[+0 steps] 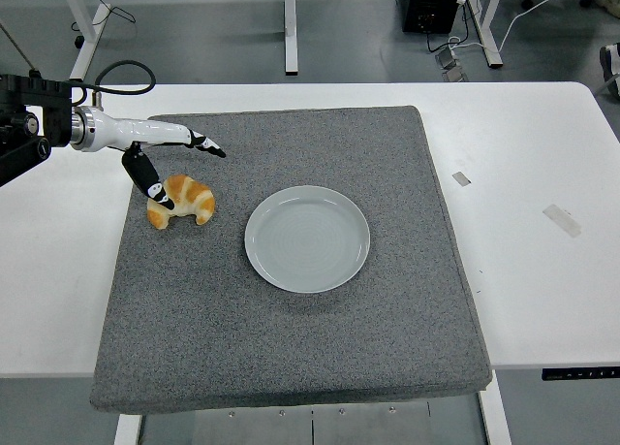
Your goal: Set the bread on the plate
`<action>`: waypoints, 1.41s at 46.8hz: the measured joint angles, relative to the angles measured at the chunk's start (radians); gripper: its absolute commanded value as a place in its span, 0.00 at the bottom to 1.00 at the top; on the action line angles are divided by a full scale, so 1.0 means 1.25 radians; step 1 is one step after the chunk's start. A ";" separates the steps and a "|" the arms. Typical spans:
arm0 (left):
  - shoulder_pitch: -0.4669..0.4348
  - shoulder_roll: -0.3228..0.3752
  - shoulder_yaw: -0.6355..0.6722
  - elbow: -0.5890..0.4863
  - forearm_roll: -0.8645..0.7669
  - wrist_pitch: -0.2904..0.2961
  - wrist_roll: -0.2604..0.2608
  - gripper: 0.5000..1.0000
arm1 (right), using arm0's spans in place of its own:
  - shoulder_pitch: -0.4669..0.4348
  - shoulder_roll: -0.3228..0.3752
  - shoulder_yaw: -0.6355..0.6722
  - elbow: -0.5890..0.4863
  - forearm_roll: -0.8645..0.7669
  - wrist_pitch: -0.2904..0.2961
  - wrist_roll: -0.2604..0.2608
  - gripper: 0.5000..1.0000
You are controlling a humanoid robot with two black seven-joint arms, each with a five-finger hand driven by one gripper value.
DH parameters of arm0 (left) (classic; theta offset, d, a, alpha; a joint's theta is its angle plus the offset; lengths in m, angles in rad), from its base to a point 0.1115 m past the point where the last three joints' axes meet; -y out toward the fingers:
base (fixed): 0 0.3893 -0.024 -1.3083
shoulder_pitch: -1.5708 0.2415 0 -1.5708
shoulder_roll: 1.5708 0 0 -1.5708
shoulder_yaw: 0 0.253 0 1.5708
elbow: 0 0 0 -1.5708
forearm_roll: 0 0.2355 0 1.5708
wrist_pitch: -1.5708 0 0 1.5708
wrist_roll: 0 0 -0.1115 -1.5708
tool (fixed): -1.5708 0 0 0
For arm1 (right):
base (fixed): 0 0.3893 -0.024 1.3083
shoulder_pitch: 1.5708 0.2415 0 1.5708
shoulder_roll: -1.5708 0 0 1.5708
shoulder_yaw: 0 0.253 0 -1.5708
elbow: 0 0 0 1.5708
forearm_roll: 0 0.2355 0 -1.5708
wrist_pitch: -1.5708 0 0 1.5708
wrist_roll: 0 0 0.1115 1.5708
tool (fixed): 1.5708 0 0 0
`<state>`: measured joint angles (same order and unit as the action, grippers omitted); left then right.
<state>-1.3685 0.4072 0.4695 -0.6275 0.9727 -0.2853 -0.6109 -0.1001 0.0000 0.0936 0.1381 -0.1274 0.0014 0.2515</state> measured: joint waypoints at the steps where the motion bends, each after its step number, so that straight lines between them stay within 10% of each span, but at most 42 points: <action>1: 0.002 -0.002 0.000 0.000 0.000 0.000 0.000 0.92 | 0.000 0.000 0.000 0.000 0.000 0.000 0.000 1.00; 34: 0.031 -0.016 0.033 0.002 0.011 0.051 0.000 0.90 | 0.000 0.000 0.000 0.000 0.000 0.000 0.000 1.00; 66: 0.032 -0.015 0.036 0.002 0.056 0.114 0.000 0.36 | 0.000 0.000 0.000 0.000 0.000 0.000 0.000 1.00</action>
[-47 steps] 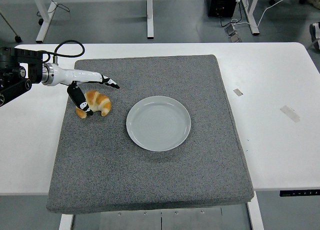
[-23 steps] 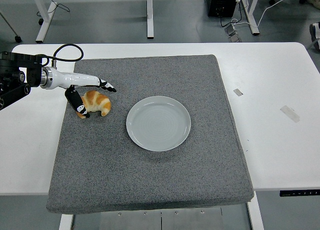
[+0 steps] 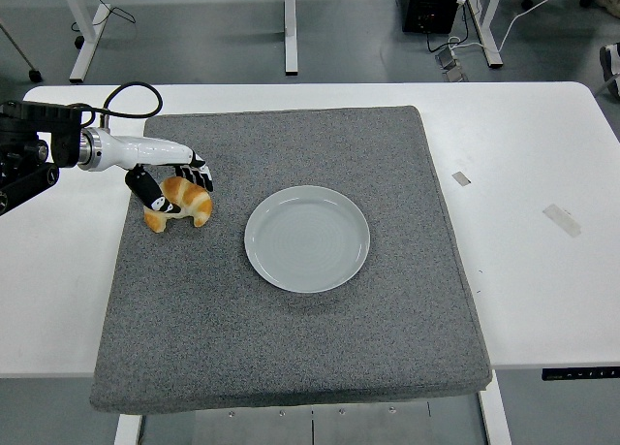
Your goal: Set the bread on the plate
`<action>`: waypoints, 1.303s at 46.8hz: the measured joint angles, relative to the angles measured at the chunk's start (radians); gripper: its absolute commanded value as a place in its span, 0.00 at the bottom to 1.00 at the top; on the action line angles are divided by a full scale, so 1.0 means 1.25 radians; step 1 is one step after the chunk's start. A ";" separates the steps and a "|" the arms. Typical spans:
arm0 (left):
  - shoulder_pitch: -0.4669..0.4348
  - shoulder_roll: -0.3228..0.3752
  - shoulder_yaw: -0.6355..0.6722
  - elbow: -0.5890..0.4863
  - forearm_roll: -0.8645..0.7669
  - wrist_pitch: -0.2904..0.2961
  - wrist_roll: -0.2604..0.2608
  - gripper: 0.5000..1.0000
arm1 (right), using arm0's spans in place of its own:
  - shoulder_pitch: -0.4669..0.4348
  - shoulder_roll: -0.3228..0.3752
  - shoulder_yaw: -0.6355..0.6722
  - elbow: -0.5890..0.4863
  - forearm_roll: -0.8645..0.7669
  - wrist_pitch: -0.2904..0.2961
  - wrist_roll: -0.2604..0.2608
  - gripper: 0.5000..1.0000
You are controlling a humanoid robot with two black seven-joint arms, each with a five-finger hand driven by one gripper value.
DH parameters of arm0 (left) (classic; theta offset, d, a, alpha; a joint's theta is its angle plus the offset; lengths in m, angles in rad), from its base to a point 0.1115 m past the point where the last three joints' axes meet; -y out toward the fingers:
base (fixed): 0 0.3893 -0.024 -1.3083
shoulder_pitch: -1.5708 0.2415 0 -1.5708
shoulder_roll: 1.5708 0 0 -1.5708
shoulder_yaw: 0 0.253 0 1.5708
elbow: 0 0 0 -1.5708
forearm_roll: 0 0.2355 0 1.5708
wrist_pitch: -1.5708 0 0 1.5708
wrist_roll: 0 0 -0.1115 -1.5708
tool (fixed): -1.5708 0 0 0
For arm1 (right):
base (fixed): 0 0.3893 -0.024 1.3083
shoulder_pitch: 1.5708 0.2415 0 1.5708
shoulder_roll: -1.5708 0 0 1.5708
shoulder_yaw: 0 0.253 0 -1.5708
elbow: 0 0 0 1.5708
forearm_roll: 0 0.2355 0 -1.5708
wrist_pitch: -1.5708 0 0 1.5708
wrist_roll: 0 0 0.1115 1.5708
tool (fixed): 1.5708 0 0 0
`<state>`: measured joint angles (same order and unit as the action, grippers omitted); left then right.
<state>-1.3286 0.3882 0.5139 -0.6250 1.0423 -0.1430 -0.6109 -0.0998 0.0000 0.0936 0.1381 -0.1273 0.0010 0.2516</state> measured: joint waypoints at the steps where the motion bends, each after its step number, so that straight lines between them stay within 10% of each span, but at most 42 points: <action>1: 0.000 0.000 0.000 0.000 0.001 0.002 0.000 0.35 | 0.000 0.000 0.000 0.000 0.000 0.000 0.000 1.00; 28: -0.005 0.002 -0.003 0.004 0.001 0.016 0.000 0.01 | 0.000 0.000 0.000 0.000 0.000 0.000 0.000 1.00; 61: -0.137 0.039 -0.053 -0.003 -0.024 -0.010 0.000 0.03 | 0.000 0.000 0.000 0.000 0.000 0.000 0.000 1.00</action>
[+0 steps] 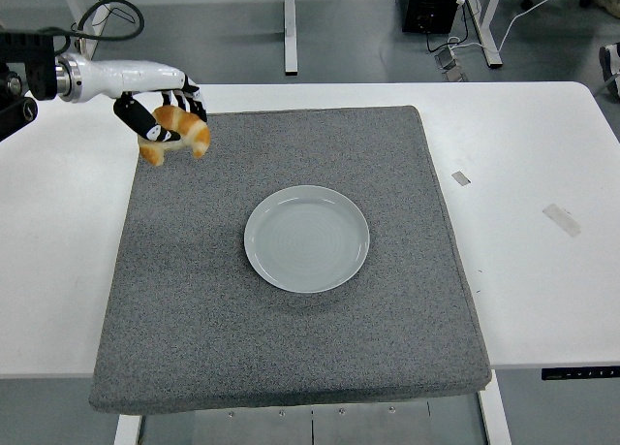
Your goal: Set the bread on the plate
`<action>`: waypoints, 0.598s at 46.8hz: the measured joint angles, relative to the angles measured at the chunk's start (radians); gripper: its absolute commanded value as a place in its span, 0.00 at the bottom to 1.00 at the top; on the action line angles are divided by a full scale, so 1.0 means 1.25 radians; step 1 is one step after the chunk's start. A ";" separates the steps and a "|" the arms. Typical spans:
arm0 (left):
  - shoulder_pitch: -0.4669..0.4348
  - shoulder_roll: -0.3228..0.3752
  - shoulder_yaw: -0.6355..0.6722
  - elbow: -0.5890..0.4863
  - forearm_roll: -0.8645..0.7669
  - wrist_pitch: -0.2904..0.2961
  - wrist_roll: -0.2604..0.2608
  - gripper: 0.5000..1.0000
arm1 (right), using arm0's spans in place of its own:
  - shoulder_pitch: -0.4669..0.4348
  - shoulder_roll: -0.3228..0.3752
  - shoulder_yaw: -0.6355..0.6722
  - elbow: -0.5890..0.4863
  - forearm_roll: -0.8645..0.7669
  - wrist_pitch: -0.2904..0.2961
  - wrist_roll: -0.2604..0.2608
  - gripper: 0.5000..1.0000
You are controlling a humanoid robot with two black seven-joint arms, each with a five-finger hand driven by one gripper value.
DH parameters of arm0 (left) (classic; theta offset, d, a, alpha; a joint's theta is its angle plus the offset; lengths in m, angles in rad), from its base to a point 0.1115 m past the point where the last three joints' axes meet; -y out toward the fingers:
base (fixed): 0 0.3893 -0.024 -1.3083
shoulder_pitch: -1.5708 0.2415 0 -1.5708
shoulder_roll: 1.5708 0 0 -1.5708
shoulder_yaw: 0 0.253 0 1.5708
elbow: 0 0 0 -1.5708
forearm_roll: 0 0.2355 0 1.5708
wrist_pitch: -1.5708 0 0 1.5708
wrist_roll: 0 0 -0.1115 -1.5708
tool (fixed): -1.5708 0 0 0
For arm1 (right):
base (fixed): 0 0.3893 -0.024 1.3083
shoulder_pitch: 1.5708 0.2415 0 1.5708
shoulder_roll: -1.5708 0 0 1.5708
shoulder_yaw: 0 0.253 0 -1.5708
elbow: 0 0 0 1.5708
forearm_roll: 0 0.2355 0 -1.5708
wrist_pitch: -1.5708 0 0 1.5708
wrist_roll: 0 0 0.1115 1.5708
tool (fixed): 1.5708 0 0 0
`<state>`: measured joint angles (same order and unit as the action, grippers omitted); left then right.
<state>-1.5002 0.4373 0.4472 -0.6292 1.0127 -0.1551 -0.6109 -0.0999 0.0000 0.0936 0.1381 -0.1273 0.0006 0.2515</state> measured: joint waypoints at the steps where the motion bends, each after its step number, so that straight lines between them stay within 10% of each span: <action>1: -0.007 0.000 0.000 0.000 -0.005 -0.004 0.000 0.03 | 0.000 0.000 0.000 0.000 0.000 0.000 0.000 1.00; 28: -0.162 -0.051 -0.038 0.002 -0.057 -0.066 0.000 0.03 | 0.000 0.000 0.000 0.000 0.000 0.000 0.000 1.00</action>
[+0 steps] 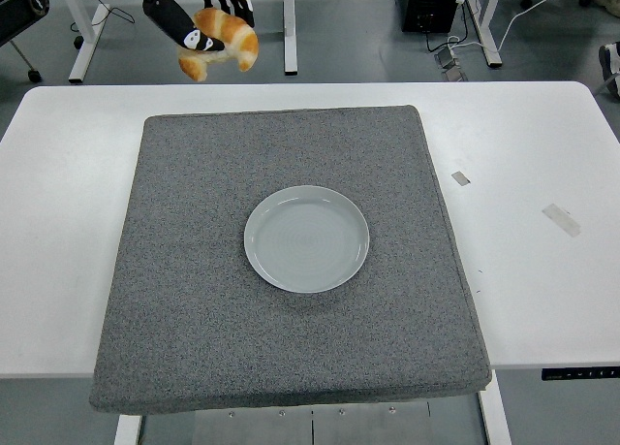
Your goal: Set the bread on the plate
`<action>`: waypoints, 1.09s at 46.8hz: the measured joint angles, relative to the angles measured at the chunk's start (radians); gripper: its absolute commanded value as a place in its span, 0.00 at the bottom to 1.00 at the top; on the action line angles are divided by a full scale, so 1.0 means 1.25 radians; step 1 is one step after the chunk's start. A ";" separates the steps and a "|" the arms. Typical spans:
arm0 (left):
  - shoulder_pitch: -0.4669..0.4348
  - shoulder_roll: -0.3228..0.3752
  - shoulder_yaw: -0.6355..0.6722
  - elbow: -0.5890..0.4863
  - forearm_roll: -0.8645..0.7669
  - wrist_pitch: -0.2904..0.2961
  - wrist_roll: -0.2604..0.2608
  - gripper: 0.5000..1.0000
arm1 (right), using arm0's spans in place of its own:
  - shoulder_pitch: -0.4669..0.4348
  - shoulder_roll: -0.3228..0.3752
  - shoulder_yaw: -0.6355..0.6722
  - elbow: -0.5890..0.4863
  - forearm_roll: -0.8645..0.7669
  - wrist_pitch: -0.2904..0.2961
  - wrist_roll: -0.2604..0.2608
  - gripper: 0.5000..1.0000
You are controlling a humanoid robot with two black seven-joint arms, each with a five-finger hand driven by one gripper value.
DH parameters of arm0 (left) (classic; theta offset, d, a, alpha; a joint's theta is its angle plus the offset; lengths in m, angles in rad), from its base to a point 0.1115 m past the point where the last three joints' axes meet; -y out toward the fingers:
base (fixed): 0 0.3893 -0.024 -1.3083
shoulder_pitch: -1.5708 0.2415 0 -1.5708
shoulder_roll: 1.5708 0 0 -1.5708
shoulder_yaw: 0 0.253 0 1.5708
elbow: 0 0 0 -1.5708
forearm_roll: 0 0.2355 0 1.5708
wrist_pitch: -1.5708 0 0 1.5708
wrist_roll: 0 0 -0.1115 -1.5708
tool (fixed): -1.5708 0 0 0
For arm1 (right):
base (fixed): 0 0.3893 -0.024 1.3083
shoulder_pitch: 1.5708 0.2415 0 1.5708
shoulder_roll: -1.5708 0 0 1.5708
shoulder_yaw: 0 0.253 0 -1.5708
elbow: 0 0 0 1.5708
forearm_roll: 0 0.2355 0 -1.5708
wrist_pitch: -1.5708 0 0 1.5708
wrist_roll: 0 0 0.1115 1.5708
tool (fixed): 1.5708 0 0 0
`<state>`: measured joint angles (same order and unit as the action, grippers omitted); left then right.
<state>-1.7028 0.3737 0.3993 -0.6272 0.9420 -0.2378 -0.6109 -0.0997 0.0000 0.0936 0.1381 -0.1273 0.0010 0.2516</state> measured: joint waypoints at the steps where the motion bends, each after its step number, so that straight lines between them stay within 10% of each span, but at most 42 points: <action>1: -0.001 -0.004 0.000 0.000 0.000 0.000 0.000 0.03 | 0.000 0.000 0.000 0.000 0.000 0.000 0.000 1.00; 51: 0.056 -0.105 -0.022 -0.142 0.016 0.013 0.000 0.06 | 0.000 0.000 0.000 0.000 0.000 0.000 0.000 1.00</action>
<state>-1.6323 0.2423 0.3715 -0.8051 0.9619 -0.2220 -0.6108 -0.0997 0.0000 0.0935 0.1381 -0.1273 0.0008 0.2516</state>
